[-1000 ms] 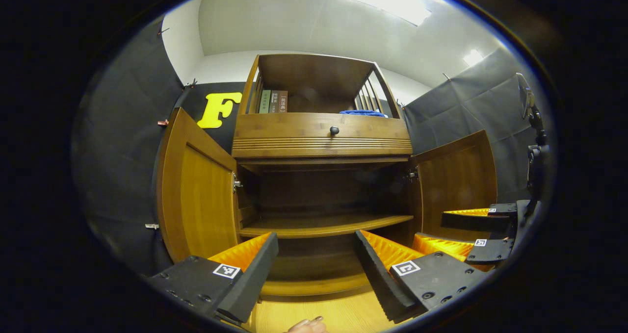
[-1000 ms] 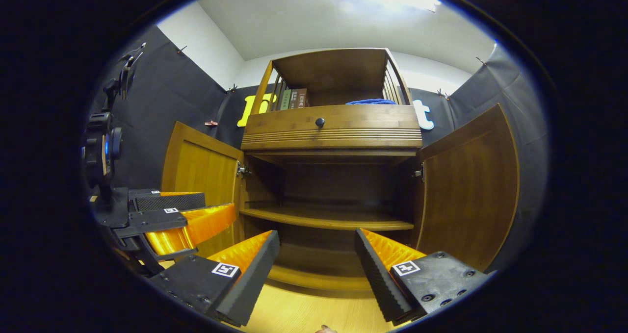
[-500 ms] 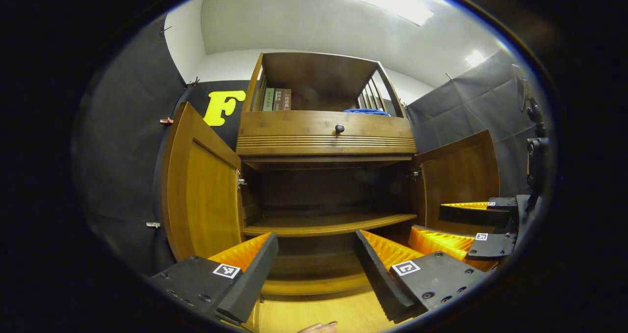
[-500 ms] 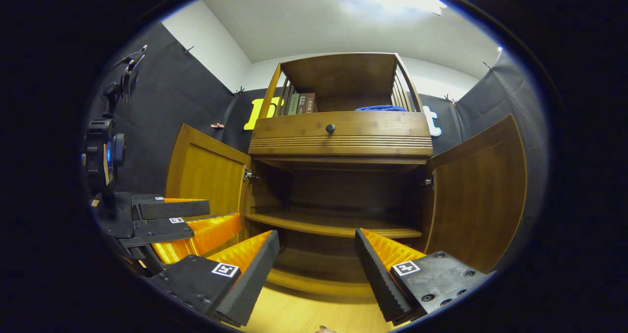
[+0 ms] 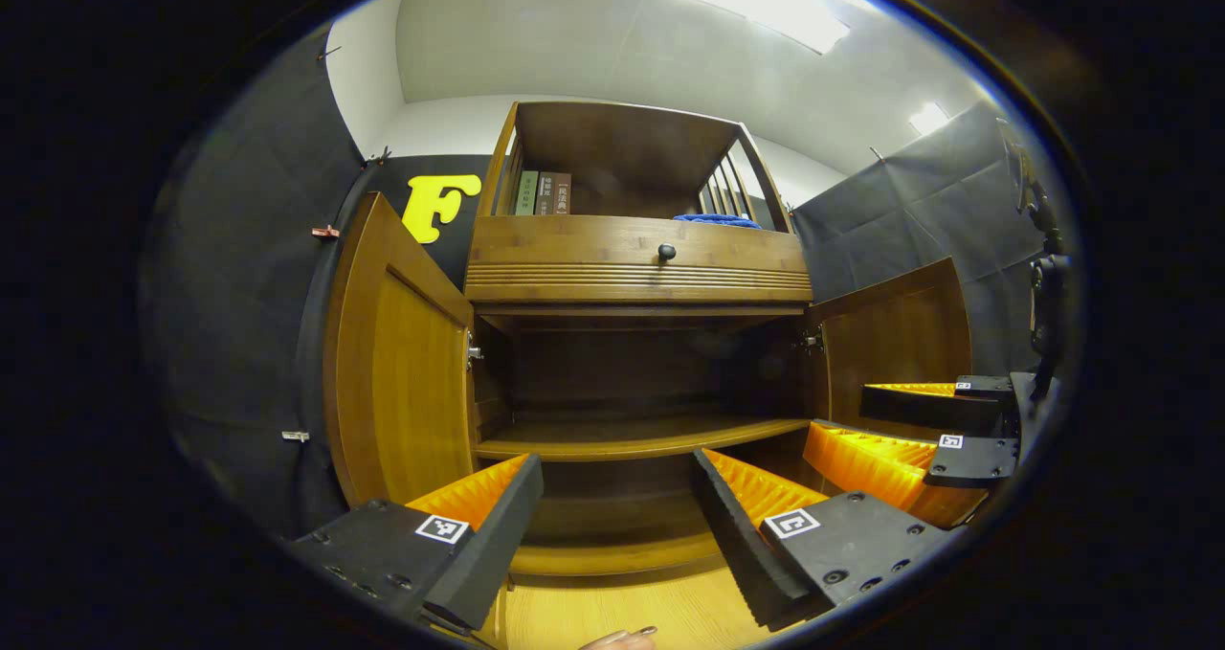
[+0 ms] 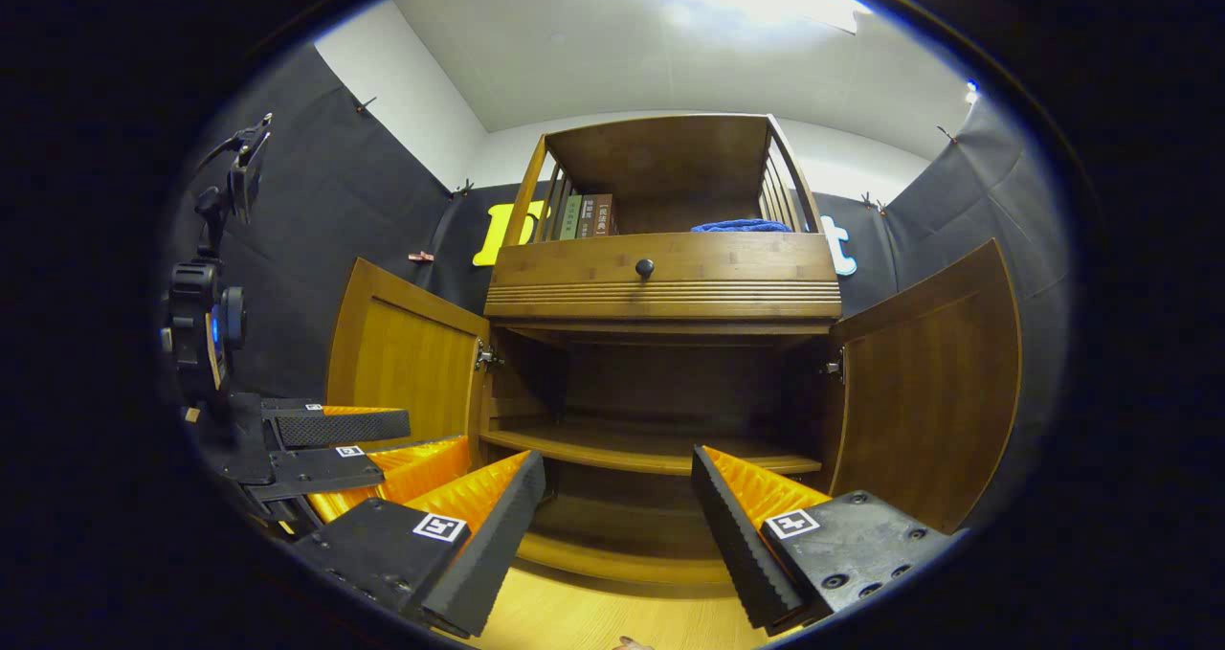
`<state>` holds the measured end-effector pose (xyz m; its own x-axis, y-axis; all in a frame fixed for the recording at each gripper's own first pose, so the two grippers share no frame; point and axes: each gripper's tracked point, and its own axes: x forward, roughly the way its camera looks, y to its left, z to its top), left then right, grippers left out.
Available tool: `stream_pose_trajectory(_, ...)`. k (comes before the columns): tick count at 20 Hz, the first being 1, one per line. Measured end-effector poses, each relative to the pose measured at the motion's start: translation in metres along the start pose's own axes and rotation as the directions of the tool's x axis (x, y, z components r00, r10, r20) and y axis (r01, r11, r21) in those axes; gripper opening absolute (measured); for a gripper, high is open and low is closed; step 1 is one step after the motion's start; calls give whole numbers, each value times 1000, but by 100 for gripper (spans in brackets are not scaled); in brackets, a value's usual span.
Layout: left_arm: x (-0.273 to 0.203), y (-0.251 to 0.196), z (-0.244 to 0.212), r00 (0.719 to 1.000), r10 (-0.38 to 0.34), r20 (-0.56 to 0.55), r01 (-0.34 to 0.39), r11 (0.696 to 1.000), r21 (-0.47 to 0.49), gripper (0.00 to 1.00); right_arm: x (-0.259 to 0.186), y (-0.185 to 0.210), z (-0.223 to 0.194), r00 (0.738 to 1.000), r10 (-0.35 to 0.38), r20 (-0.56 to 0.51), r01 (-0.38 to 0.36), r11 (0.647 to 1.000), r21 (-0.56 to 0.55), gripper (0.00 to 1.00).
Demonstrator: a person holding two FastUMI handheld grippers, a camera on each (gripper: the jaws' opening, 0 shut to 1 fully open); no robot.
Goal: Open the right door of the double-door shoe cabinet with the right hand, and open the left door with the left hand.
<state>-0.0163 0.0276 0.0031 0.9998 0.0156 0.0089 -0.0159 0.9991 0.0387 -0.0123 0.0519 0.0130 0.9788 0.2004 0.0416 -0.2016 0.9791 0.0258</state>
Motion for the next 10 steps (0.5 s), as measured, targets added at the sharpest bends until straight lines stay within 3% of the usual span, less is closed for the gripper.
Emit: stream_pose_trajectory(10, 4, -2, 6, 1000, -17, 19, 16, 1000, 14, 99, 1, -3, -3, 1000, -18, -13, 18, 1000, -12, 99)
